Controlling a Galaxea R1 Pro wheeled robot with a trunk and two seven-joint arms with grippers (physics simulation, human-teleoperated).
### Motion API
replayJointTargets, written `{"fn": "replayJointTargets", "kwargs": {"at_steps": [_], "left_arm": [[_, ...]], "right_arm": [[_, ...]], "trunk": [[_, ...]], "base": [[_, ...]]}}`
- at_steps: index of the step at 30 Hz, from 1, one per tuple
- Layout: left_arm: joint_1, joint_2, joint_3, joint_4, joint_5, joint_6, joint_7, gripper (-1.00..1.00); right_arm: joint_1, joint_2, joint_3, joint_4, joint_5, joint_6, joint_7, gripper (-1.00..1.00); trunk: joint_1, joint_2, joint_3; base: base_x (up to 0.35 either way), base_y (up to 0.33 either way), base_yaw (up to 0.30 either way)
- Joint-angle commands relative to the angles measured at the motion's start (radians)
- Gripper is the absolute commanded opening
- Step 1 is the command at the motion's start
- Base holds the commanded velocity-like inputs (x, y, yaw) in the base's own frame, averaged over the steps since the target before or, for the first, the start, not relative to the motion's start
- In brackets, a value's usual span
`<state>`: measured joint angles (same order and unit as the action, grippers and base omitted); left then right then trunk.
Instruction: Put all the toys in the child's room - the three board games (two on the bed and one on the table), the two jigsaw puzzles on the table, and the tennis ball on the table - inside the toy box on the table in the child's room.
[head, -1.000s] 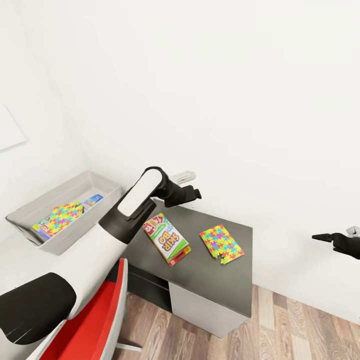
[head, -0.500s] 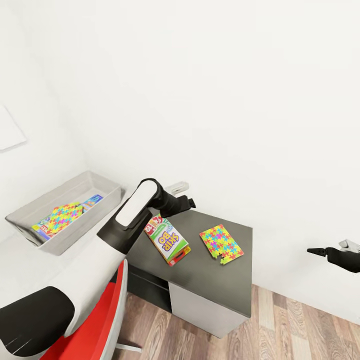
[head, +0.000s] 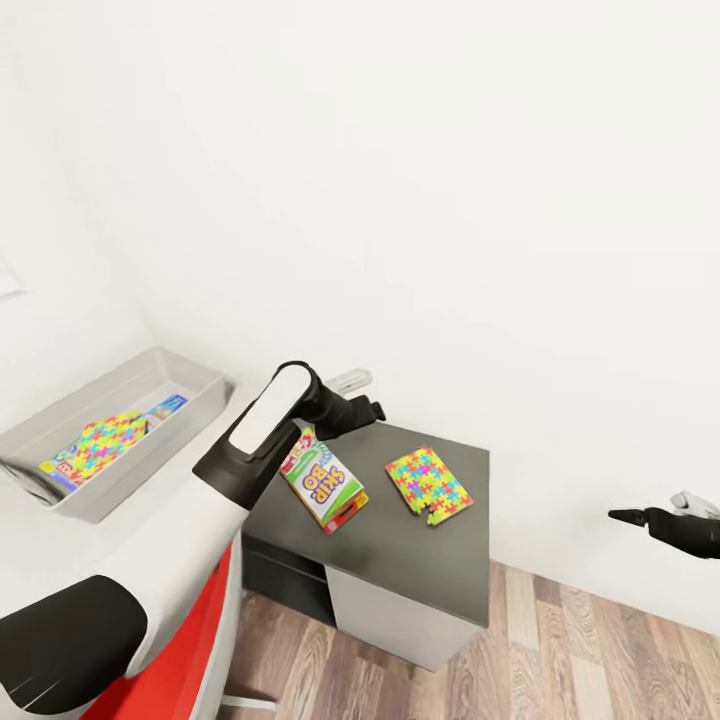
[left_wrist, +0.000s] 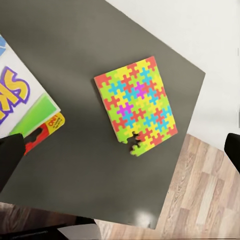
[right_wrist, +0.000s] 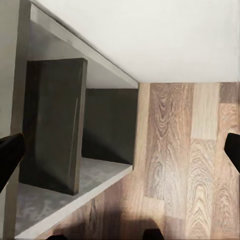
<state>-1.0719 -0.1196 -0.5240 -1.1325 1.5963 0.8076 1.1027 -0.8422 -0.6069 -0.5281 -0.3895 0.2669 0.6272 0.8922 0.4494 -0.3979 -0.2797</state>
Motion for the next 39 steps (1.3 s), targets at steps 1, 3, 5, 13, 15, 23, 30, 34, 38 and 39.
{"fn": "replayJointTargets", "kwargs": {"at_steps": [1,3,5,13,15,23,30,34,38,39], "left_arm": [[-0.001,0.001,0.000,0.000,0.007,0.002,0.009,1.00],[-0.001,0.001,0.000,0.000,0.007,0.002,0.009,1.00],[-0.001,0.002,0.000,0.001,0.007,0.002,0.009,1.00],[0.014,0.009,0.002,0.002,0.007,-0.018,0.009,1.00],[0.017,0.011,0.002,0.002,0.007,-0.024,0.009,1.00],[0.039,0.033,0.002,0.002,0.007,-0.048,0.009,1.00],[0.050,0.049,0.002,0.006,0.007,-0.055,0.008,1.00],[0.054,0.060,0.002,0.013,0.007,-0.058,0.004,1.00],[0.056,0.067,0.002,0.019,0.007,-0.059,-0.003,1.00],[0.056,0.068,0.002,0.020,0.007,-0.059,-0.004,1.00]], "right_arm": [[0.001,0.005,-0.008,-0.001,0.010,0.004,0.007,1.00],[0.004,0.008,-0.008,-0.001,0.010,0.003,0.007,1.00],[0.007,0.014,-0.008,-0.001,0.011,0.000,0.007,1.00],[0.023,0.056,-0.006,-0.002,0.012,-0.005,0.007,1.00],[0.024,0.058,-0.006,-0.002,0.012,-0.005,0.007,1.00],[0.029,0.064,-0.005,-0.003,0.012,-0.006,0.007,1.00],[0.031,0.065,-0.004,-0.004,0.012,-0.006,0.007,1.00],[0.032,0.065,-0.004,-0.005,0.012,-0.006,0.007,1.00],[0.032,0.065,-0.004,-0.006,0.012,-0.006,0.007,1.00],[0.032,0.065,-0.004,-0.006,0.012,-0.006,0.007,1.00]], "trunk": [[0.001,-0.002,-0.002],[0.001,-0.002,-0.002],[0.001,-0.002,-0.002],[0.001,-0.002,-0.002],[0.001,-0.002,-0.002],[0.001,-0.002,-0.002],[0.001,-0.002,-0.002],[0.001,-0.002,-0.002],[0.001,-0.002,-0.002],[0.001,-0.002,-0.002]], "base": [[0.000,0.000,-0.262],[0.000,0.000,-0.267],[0.000,0.000,-0.272],[0.000,0.000,-0.283],[0.000,0.000,-0.285],[0.000,0.000,-0.285],[0.029,0.000,-0.259],[0.156,-0.016,-0.198],[0.226,-0.054,-0.115],[0.208,-0.062,-0.069]]}}
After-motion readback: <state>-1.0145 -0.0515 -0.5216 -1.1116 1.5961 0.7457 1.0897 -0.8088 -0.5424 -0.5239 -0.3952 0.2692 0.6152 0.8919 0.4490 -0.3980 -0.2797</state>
